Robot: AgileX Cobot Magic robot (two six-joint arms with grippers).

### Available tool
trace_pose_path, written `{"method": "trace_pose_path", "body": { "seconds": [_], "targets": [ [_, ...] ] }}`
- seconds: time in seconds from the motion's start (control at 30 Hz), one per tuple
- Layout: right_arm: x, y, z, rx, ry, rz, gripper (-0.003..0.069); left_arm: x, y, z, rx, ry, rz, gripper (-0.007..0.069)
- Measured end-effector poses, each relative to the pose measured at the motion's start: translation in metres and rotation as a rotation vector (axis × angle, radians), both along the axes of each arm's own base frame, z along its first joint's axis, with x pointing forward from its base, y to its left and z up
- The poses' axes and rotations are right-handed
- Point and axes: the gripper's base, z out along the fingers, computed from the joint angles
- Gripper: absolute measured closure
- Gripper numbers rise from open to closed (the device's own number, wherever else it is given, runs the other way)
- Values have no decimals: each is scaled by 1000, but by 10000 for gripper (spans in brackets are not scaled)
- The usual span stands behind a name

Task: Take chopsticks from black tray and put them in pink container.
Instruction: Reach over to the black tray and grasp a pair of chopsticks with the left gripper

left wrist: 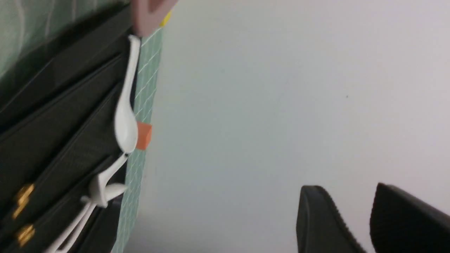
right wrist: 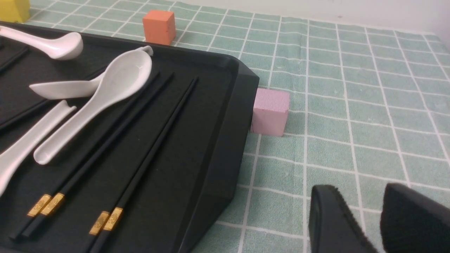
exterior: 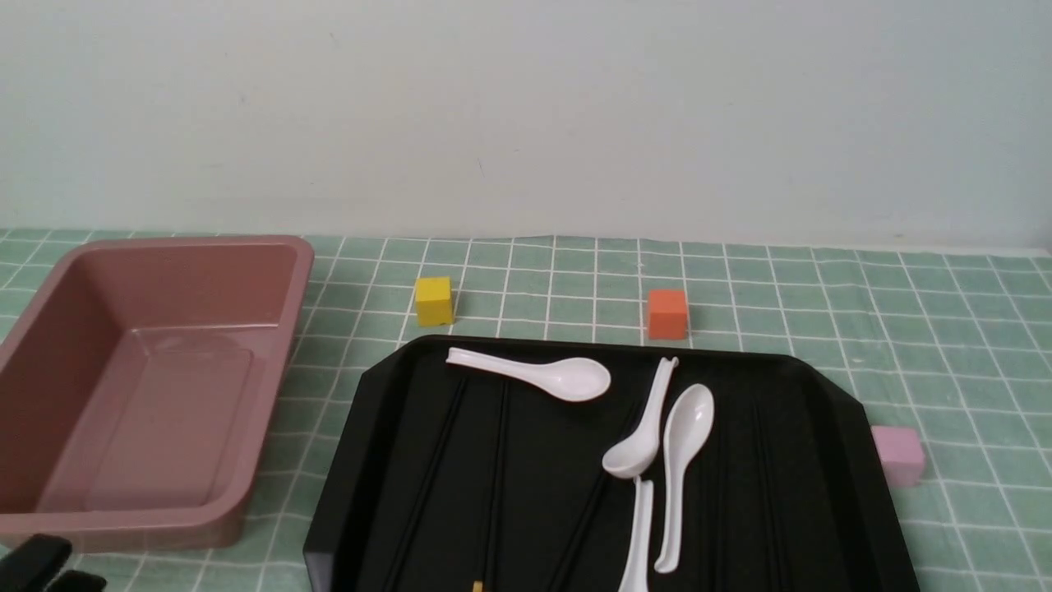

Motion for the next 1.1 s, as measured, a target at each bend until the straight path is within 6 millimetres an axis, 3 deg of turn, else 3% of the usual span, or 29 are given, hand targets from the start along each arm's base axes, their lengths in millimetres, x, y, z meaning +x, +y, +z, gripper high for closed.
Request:
{"method": "trace_pose_path", "body": {
  "seconds": [0.1, 0.23, 0.33, 0.43, 0.53, 0.6, 0.73, 0.93, 1.1],
  "targets": [
    [0, 0, 0, 0, 0, 0, 419, -4, 3, 27, 134, -117, 36, 449],
    [0, 0, 0, 0, 0, 0, 419, -12, 1, 87, 404, -285, 54, 565],
    [0, 0, 0, 0, 0, 0, 419, 5, -16, 116, 668, -244, -131, 637],
    [0, 0, 0, 0, 0, 0, 419, 41, -38, 111, 865, 13, -537, 637],
    [0, 0, 0, -1, 0, 0, 419, 74, -46, 100, 966, 250, -832, 637],
    [0, 0, 0, -1, 0, 0, 419, 107, -49, 83, 997, 449, -1044, 637],
    [0, 0, 0, 0, 1, 0, 419, 146, -65, 59, 1049, 559, -1201, 637],
    [0, 0, 0, 0, 1, 0, 419, 173, -119, 25, 1247, 641, -1313, 637],
    [0, 0, 0, 0, 1, 0, 419, 191, -138, 5, 1429, 696, -1246, 636]
  ]
}}
